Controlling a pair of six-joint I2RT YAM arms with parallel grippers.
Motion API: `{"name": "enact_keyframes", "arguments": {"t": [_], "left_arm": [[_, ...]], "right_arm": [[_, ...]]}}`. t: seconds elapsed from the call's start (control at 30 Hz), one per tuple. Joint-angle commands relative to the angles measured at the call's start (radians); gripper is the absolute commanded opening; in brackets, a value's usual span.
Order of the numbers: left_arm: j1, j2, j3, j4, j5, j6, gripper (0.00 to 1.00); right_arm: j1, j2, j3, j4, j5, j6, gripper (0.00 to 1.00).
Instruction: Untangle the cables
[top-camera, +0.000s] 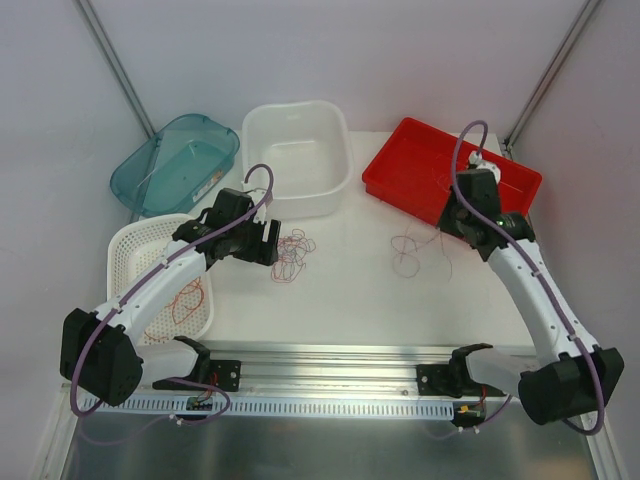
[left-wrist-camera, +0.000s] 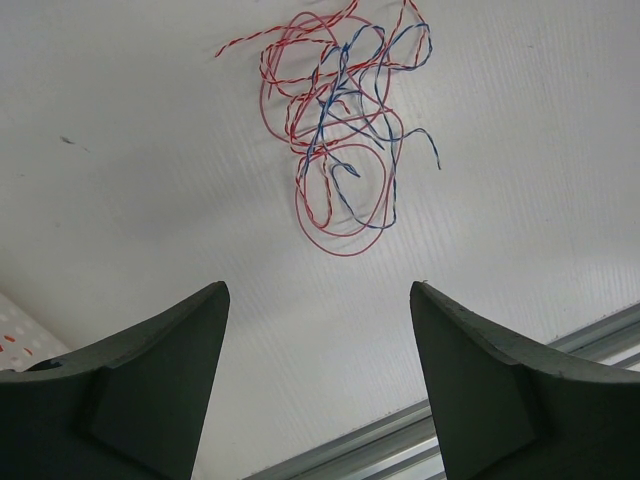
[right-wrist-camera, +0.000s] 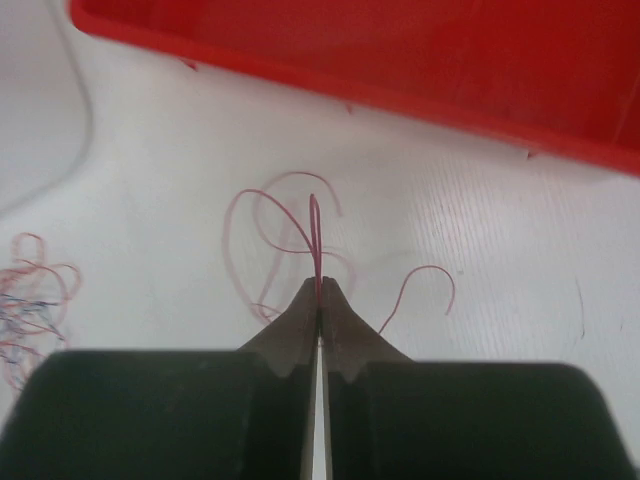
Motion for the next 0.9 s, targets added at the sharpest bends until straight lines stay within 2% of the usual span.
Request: {"name": "enact_keyframes", "arguments": {"t": [0.0, 0.27, 0.5, 0.7, 0.87], "left_arm": [[0.006, 0.003, -0.009, 0.007, -0.022, 0.019, 0.74], [0.006, 0.008, -0.011, 0.009, -0.02, 0.019, 0.74], [0.006, 0.017, -0.013, 0.009, -0.022, 0.02, 0.74], [0.006, 0.022, -0.011, 0.007, -0.02, 0.02, 0.74], [0.007, 0.032, -0.013, 0.009, -0.015, 0.02, 0.74]], "right_arm": [[-0.005, -0.04, 0.164, -0.086, 0.05, -0.061, 0.01], [-0.05, 0.046, 0.593, -0.098, 0.041, -0.144, 0.01], [-0.165, 0.173, 0.817, -0.07, 0.019, -0.171, 0.01], [-0.304, 0.313, 0.865, -0.017, -0.034, -0.174, 0.01], [-0.389, 0.414, 0.752, 0.051, -0.028, -0.142, 0.02]]}}
